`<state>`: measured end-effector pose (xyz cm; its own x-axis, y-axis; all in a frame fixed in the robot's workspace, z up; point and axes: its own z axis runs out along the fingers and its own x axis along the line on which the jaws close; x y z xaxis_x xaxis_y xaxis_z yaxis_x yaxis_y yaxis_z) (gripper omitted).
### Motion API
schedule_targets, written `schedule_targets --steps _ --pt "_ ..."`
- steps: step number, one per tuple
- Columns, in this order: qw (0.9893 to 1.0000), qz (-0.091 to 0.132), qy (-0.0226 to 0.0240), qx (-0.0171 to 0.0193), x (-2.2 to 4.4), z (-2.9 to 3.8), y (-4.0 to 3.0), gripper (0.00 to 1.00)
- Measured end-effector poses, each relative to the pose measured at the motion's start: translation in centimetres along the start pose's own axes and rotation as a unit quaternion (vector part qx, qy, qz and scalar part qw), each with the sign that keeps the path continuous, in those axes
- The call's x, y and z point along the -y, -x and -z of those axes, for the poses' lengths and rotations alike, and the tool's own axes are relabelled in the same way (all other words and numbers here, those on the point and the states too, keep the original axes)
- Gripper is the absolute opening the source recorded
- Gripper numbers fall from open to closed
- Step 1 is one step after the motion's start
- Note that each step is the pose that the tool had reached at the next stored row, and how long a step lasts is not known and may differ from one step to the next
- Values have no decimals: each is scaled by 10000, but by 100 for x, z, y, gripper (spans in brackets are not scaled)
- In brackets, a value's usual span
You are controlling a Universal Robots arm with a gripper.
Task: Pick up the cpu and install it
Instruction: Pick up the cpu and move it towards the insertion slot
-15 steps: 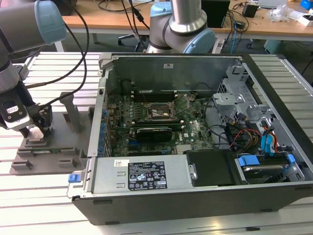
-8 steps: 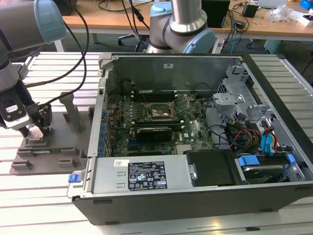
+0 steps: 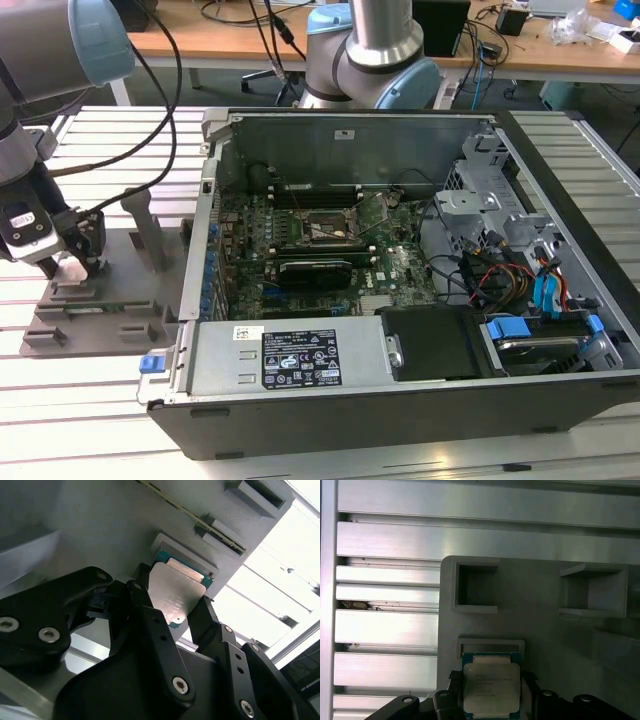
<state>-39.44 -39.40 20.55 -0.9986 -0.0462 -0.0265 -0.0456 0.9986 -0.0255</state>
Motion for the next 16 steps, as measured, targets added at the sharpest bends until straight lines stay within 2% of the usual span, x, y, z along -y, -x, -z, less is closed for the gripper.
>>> schedule_targets --steps 16 --pt "10000 0 0 0 3 114 3 55"
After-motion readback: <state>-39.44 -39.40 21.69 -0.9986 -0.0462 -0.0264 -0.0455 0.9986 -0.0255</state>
